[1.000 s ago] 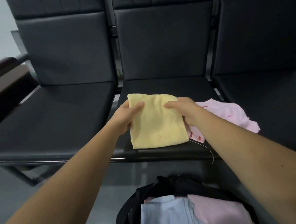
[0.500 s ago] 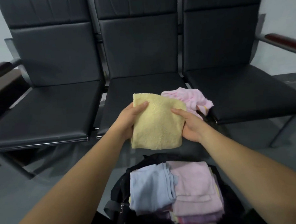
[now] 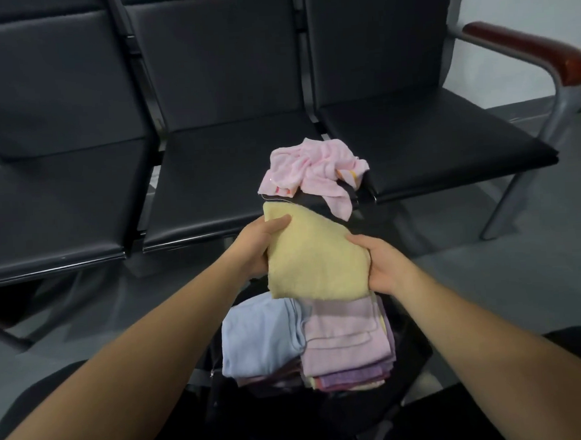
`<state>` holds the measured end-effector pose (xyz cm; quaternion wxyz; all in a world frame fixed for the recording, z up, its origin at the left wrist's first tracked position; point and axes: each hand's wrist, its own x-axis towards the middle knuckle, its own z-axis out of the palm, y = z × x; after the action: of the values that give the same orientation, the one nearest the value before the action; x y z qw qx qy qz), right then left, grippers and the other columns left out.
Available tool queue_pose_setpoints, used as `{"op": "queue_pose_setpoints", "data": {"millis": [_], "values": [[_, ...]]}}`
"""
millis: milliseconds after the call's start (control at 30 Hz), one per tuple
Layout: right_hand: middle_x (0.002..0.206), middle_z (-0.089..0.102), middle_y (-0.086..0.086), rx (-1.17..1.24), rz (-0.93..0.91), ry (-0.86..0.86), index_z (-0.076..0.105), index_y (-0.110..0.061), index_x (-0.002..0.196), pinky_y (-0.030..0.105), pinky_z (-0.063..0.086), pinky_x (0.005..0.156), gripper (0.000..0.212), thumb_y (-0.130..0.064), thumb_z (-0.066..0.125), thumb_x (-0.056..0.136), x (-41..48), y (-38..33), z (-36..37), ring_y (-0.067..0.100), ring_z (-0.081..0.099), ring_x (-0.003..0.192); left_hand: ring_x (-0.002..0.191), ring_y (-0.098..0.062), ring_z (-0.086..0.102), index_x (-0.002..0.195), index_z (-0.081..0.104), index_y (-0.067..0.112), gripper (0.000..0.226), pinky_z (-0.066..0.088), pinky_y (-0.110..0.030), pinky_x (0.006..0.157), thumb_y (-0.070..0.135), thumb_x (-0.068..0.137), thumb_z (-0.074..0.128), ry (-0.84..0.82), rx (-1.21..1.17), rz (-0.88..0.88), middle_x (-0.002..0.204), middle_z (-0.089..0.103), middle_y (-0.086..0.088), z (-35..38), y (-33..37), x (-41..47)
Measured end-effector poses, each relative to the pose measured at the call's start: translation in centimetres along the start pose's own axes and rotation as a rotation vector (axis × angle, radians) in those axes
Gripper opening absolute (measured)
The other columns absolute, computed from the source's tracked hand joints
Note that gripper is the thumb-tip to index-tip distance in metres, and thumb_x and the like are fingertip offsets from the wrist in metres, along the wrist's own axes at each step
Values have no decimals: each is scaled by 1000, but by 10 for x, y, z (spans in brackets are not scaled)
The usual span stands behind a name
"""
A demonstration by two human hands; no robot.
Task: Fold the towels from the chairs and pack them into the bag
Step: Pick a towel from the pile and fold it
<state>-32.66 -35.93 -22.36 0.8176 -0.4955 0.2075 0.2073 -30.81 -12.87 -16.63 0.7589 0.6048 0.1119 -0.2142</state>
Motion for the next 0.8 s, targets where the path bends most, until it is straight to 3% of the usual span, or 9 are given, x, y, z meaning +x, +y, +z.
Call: {"op": "queue_pose_setpoints", "data": {"millis": [200,300,400,467,533,600,667,733,800], "values": [[120,71,25,-251,115,168,67,7,122,41,59,78,30,-4,66,94,19,21,-21,36,72,104,110,-32,66,133,56,3,38,55,-46,91,18,99,65,140,180,-145,125,67,-16,-15,-47,15],[114,72,26,-330,155,187,66,9,120,36,58,66,33,0,70,88,32,42,-5,34,73,92,100,-25,64,118,57,8,23,49,-43,91,19,100,64,165,265,-206,112,65,-10,-28,-54,11],[110,73,22,-343,187,171,63,4,124,39,59,69,58,-8,79,69,51,64,18,34,74,91,104,-29,63,118,55,7,26,49,-45,96,19,98,66,251,277,-239,116,64,-12,-55,-61,6],[108,74,21,-335,189,153,62,3,123,42,61,74,62,-9,80,64,59,78,35,35,74,94,109,-32,63,124,56,3,34,51,-47,98,20,97,67,318,281,-258,121,64,-16,-75,-67,1],[106,73,20,-347,154,169,64,0,114,44,61,78,54,-11,83,65,57,92,53,36,73,95,99,-29,63,124,56,1,33,53,-42,89,20,98,66,381,303,-258,112,65,-14,-94,-77,-5],[102,72,16,-421,60,233,66,-6,95,45,57,86,22,-15,80,80,53,106,67,36,69,98,93,-26,62,127,54,0,38,52,-39,84,23,99,64,455,345,-235,108,64,-11,-110,-90,-6],[100,72,13,-609,-36,270,67,-9,95,39,55,78,7,-14,69,90,49,120,76,31,67,92,104,-28,59,139,42,2,53,51,-42,93,31,99,63,498,462,-230,124,58,-11,-124,-104,-5],[105,69,9,-901,-110,252,62,-8,116,30,46,66,22,-12,60,94,47,131,78,25,63,89,122,-34,53,149,24,6,73,47,-42,99,38,97,65,477,679,-251,140,48,-17,-133,-118,-5],[117,64,11,-1119,-123,205,50,-6,130,29,41,71,34,-13,58,97,45,138,82,27,61,98,140,-36,40,159,13,18,88,41,-45,108,44,94,66,401,976,-209,157,29,-17,-140,-135,-6]]}}
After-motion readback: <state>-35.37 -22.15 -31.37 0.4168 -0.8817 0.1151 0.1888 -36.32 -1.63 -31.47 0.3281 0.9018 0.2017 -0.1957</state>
